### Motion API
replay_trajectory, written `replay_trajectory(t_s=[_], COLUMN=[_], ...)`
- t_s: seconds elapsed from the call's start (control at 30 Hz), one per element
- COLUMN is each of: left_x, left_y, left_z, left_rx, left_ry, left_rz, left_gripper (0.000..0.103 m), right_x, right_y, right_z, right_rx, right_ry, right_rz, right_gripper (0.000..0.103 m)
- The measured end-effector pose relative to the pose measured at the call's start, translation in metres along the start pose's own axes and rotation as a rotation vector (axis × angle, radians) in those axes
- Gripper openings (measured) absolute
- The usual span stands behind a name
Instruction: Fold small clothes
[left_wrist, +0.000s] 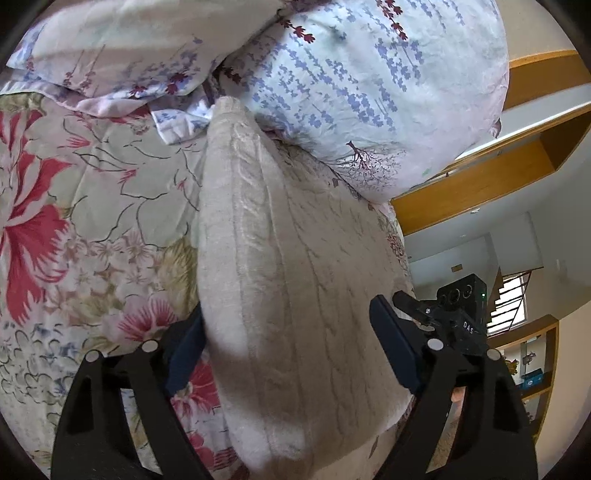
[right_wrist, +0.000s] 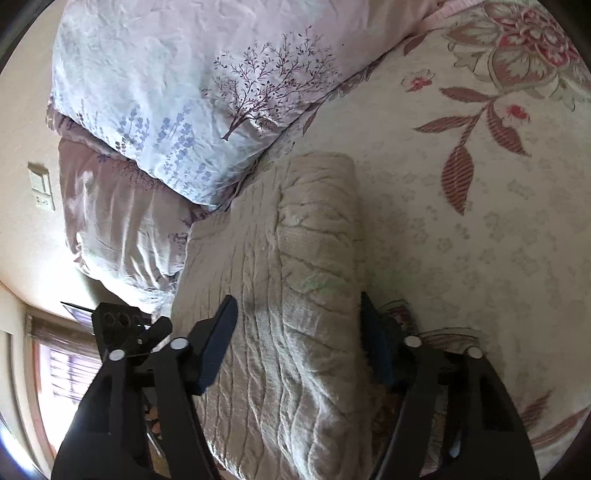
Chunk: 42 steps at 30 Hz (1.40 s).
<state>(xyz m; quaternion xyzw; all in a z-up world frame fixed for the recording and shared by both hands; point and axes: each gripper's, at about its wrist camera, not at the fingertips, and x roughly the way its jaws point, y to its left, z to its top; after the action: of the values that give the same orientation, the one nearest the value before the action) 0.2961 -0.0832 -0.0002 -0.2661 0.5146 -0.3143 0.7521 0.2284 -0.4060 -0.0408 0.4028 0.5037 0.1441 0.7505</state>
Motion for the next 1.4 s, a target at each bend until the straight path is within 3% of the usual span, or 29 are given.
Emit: replay_trajectory(t_s=[0.17,0.27,0.43,0.67,0.9,1.03,1.1,1.17,1.23,1.4], left_x=[0.004,0.002,-0.017,-0.070,-0.145,-0.162,-0.155,-0.146,-0.145,-0.176], left_y=[0.003,0.004,0.000,-0.001,0.022,0.059,0.082,0.103,0.112,0.095], left_z=[-0.002,-0.004,-0.007,-0.026,-0.035,-0.033,-0.031,-0.032,-0.034,-0.046], left_rx=[-0.051,-0.054,-0.041,0.003,0.012,-0.057,-0.114,-0.161,-0.181,-0.082], left_ry=[-0.012,-0.024,-0.037,-0.049,-0.125,-0.150,-0.135,-0.120,-0.133,-0.218], left_rz=[-0.002,-0.015,-0.055,-0.059,0.005,0.054,0.105,0.116,0.073,0.155], left_gripper=[0.063,0.048,0.038,0.037,0.038,0.039,0.041,0.048,0.050,0.052], right_x=[0.003,-0.002,-0.013,-0.003,0.036,0.077,0.107,0.111,0.106,0.078], right_y=[0.003,0.010,0.029,0.065,0.124,0.134,0.123,0.114,0.112,0.111], right_z=[-0.006,-0.010,-0.021,-0.051,-0.077,-0.083,-0.084,-0.080,-0.076,-0.061], right_rx=[-0.029,-0.045,-0.072,-0.128,-0.291,-0.314,-0.266,-0.228,-0.198,-0.168], right_ry=[-0.017,-0.048,-0.097,-0.079,-0.081,-0.039,0.013,0.025,0.053,-0.007], right_rz=[0.005,0.013,0.054,0.099,0.134,0.066,-0.035,-0.023,-0.016,-0.001], right_gripper=[0.038,0.033,0.030,0.029,0.029,0.029,0.030,0.036,0.042,0.054])
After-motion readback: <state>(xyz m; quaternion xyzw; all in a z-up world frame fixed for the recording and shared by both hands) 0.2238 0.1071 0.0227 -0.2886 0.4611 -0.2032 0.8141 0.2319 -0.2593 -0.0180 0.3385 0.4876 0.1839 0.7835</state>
